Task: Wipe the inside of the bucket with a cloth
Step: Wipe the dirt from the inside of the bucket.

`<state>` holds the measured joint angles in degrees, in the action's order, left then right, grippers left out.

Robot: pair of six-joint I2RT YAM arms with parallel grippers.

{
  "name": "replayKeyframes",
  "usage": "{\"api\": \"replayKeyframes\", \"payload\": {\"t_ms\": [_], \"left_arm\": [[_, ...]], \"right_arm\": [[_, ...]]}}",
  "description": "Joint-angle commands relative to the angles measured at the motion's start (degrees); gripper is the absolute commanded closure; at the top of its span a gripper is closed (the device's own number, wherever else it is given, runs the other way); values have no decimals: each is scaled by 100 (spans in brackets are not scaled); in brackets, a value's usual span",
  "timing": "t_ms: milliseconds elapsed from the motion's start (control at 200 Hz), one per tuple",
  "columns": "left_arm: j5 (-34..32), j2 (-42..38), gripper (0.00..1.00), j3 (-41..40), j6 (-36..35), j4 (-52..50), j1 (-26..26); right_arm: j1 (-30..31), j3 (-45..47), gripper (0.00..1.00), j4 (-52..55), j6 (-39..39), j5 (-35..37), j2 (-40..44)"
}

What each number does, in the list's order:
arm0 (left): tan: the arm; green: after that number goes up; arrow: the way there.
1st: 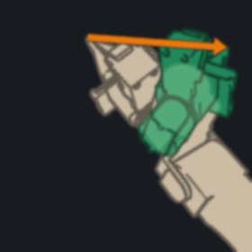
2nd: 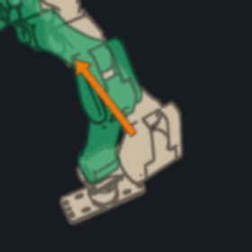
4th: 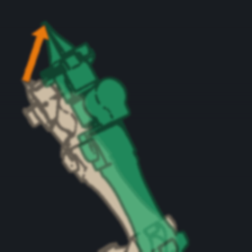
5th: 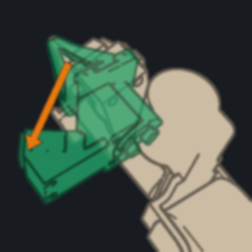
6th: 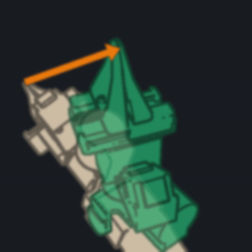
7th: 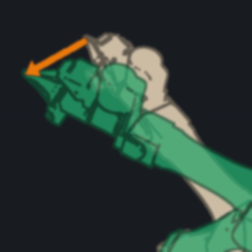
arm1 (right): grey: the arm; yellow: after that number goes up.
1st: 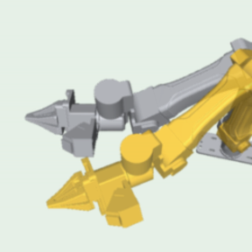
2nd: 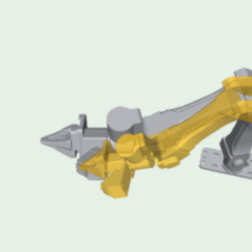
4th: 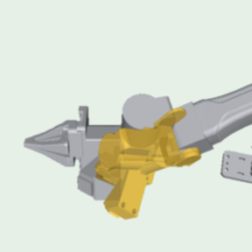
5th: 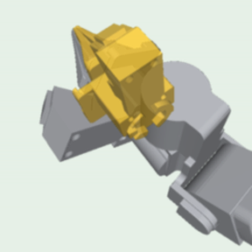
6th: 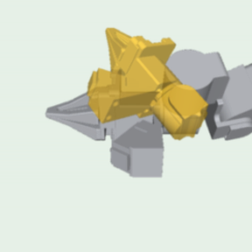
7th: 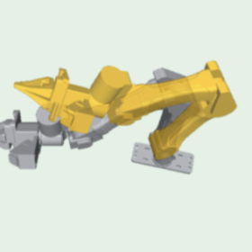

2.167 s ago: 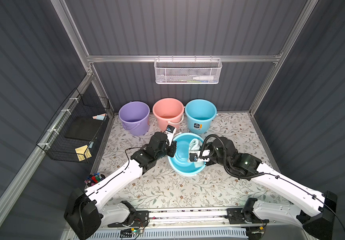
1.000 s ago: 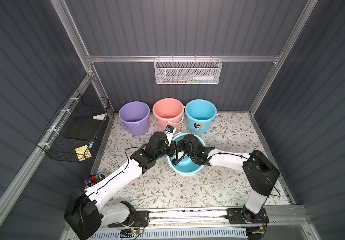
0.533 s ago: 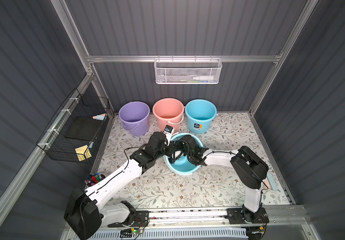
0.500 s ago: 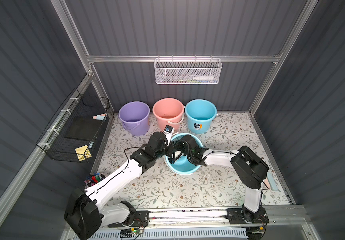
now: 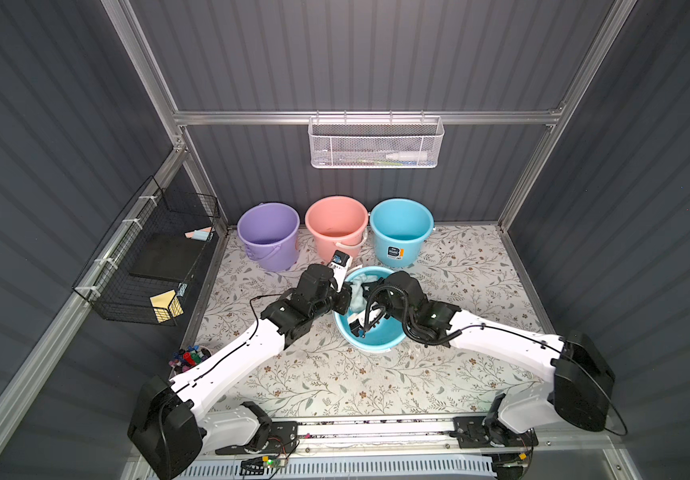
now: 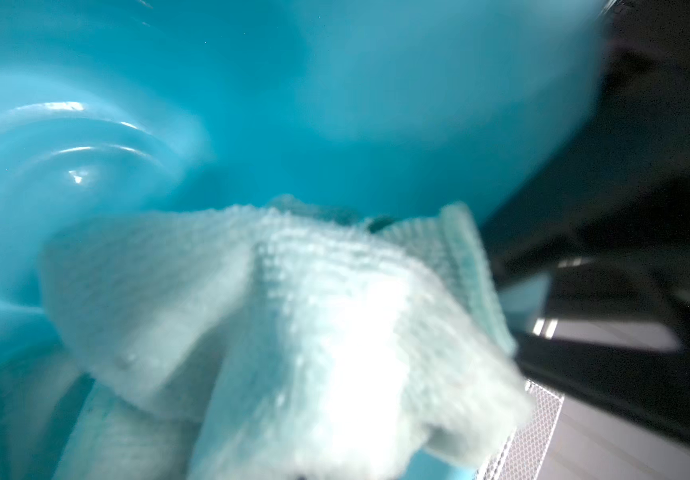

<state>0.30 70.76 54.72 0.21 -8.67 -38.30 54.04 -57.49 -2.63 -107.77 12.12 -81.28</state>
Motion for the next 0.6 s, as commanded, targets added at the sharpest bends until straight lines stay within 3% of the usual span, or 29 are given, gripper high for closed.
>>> {"api": "replayKeyframes", "payload": {"t_ms": [0,330,595], "left_arm": [[141,-49,100,92,102,82,-45],[146,-45,100,96,94,76,-46],[149,-70,100,90,93,71,-48]], "right_arm": [[157,-54,100,1007,97,366,370],[221,-420,100,1652,355,2237,466],[203,-608,100,1674,563,2370,7]]}}
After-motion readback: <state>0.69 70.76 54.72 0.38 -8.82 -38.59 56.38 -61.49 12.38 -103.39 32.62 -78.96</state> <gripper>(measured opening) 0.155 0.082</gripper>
